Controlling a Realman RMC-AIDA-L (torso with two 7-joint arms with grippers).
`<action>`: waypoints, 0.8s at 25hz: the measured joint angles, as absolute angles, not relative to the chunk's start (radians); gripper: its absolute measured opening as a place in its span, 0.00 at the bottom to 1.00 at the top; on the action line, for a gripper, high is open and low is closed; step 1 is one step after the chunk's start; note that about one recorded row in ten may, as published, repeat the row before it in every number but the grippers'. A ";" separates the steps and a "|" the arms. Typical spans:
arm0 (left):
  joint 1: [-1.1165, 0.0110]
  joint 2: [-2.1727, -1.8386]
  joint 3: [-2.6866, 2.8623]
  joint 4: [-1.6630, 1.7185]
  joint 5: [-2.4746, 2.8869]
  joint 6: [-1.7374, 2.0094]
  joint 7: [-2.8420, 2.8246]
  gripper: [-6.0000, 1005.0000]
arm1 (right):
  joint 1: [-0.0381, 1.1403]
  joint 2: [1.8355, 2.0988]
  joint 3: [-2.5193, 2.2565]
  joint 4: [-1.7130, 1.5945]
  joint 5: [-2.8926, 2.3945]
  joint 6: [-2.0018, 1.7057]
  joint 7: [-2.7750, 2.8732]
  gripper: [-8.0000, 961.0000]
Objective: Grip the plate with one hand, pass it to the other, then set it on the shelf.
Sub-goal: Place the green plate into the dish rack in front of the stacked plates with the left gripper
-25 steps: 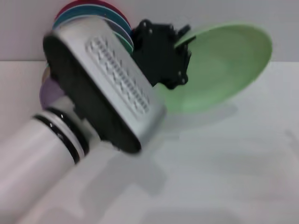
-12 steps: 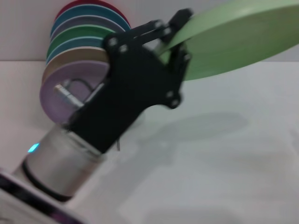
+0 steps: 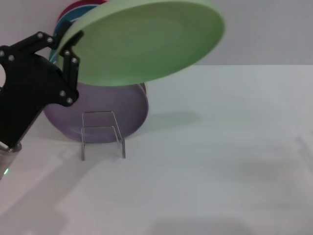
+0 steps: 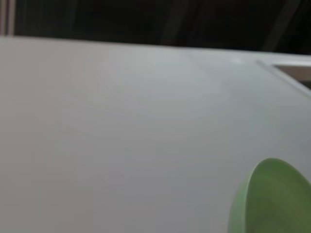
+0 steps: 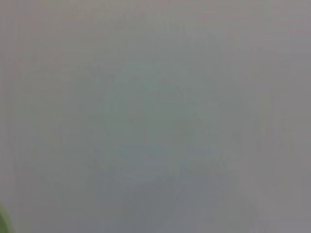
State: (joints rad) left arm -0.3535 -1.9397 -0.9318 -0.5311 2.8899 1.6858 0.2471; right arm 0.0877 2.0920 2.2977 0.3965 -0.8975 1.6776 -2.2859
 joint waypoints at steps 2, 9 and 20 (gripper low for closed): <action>-0.378 -1.948 -0.947 -0.459 2.890 1.699 0.233 0.11 | 0.089 2.092 2.297 0.396 -0.898 1.681 -2.282 0.54; -0.395 -1.931 -0.939 -0.347 2.890 1.735 0.183 0.11 | 0.089 2.092 2.273 0.396 -0.895 1.685 -2.272 0.54; -0.406 -1.925 -0.930 -0.211 2.890 1.758 0.182 0.13 | 0.108 2.092 2.235 0.379 -0.891 1.699 -2.266 0.54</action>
State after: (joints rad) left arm -0.4060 -1.9252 -0.9305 -0.2112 2.8901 1.7576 0.1820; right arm 0.1082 2.0918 2.2346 0.3786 -0.8914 1.6985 -2.2664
